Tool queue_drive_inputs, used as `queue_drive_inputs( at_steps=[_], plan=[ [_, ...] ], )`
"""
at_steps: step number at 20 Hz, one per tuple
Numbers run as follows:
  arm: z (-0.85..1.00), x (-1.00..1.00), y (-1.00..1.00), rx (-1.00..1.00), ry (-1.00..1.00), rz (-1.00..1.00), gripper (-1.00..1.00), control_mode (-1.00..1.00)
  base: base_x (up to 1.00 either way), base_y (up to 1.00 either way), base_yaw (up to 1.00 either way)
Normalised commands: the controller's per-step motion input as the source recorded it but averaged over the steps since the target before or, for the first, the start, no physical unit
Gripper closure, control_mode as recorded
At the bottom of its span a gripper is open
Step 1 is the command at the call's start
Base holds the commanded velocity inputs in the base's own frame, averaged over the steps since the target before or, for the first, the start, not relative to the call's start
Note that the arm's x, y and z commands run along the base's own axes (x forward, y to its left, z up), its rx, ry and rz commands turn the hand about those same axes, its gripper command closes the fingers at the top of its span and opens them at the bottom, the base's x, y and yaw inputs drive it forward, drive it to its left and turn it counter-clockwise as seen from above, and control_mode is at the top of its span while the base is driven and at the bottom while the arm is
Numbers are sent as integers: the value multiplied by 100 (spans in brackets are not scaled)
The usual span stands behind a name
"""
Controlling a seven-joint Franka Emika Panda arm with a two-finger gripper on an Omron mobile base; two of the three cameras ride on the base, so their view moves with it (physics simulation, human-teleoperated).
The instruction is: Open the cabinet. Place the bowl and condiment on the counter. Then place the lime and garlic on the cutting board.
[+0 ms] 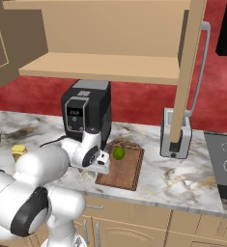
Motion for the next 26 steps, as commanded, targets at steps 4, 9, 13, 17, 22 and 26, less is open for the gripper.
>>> queue_drive_inputs(
  at_steps=[4, 9, 13, 17, 22, 26],
  plan=[
    [-34, -21, 14, 0, 0, 0, 100, -100, 0, 0, 0],
    [-5, -35, 3, 0, 0, 0, 100, -100, 0, 0, 0],
    [19, -43, 0, 0, -5, 0, 100, -100, 0, 0, 0],
    [51, -12, -16, 0, -16, 0, 100, -100, 0, 0, 0],
    [81, 0, -37, 0, -17, 0, 100, -100, 0, 0, 0],
    [56, 0, -67, 0, -14, -2, 100, -100, 0, 0, 0]
  ],
)
